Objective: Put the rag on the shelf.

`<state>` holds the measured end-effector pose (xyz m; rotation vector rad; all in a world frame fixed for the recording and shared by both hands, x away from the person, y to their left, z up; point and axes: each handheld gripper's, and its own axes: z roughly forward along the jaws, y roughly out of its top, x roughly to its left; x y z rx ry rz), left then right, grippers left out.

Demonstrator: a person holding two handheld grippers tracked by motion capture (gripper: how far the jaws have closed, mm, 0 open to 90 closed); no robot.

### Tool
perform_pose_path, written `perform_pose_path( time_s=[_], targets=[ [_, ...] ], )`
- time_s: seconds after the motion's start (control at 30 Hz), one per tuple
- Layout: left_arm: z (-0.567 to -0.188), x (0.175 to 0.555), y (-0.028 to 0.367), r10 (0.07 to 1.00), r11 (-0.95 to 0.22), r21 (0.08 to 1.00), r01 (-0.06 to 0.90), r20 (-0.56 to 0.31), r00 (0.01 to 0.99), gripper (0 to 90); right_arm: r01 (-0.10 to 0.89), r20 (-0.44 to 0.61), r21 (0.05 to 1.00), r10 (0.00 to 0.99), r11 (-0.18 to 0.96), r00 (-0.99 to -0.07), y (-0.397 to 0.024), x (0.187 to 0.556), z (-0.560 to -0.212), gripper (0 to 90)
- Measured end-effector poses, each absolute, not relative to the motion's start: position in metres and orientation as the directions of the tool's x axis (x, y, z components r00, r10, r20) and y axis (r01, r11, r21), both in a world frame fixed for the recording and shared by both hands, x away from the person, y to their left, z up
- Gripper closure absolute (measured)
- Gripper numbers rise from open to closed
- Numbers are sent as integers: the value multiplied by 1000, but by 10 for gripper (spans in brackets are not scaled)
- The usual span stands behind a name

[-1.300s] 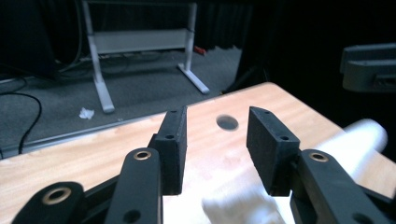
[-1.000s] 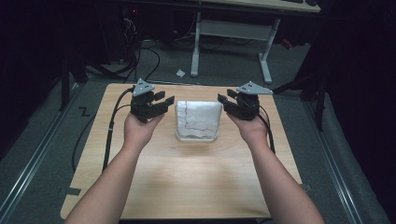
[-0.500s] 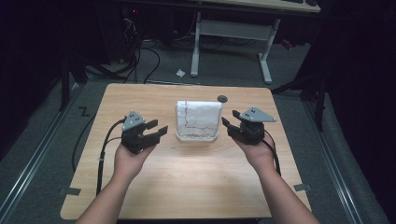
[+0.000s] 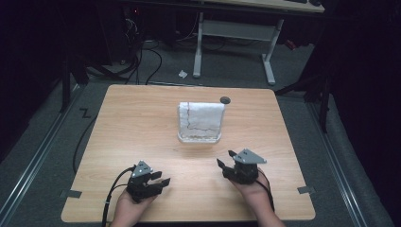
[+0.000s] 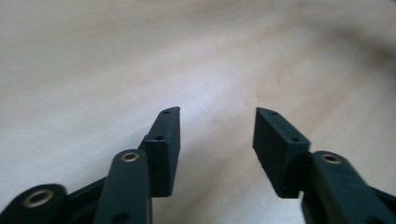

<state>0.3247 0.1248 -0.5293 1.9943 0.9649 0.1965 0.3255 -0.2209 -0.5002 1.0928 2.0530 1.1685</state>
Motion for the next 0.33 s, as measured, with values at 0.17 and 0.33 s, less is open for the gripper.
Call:
perform_pose_path(
  time_s=[0.17,0.33],
  targets=[
    [-523,333,132,704,-250,807,534,-227,673,471,443,-3,850,842,286,-539,-238,320,-518,446],
    [-525,336,137,713,-254,804,538,-220,666,453,459,12,849,858,262,-513,-243,328,-520,445]
  ],
)
